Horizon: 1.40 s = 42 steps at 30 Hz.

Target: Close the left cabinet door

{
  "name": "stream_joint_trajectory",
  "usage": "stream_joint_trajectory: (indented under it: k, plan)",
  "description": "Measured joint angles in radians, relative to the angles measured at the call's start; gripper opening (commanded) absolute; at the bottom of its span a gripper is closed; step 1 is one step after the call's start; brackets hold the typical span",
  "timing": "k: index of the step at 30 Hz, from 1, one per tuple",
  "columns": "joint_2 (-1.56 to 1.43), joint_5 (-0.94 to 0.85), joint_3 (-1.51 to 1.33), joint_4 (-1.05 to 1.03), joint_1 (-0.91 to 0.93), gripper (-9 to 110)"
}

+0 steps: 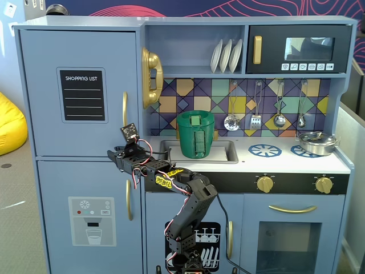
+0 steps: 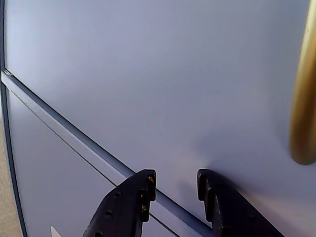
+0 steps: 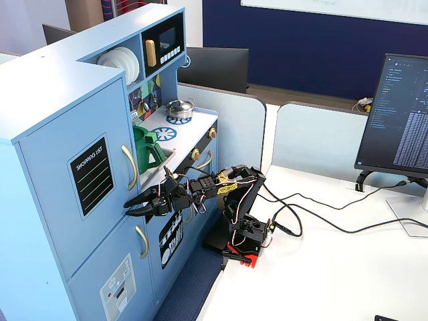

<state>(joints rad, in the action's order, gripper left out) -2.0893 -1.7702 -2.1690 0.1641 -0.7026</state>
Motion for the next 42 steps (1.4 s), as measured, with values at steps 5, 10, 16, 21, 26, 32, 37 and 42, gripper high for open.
stream_joint_trajectory:
  k: [5,10,16,21,26,32,37,42]
  plan:
    - [-0.046,0.009,-0.018,-0.054,-0.014,0]
    - [-0.186,0.037,-0.080,-0.242,-0.064,0]
    - [-0.382,0.071,-0.155,-0.465,-0.117,0]
    - [-0.546,0.103,-0.265,-0.600,-0.075,0]
    - [-0.675,0.149,-0.362,-0.673,0.041,0]
    - [-0.744,0.179,-0.476,-0.775,0.259,0]
    - [-0.776,0.170,-0.623,-0.836,0.440,0]
    - [-0.808,0.192,-0.744,-0.900,0.571,0]
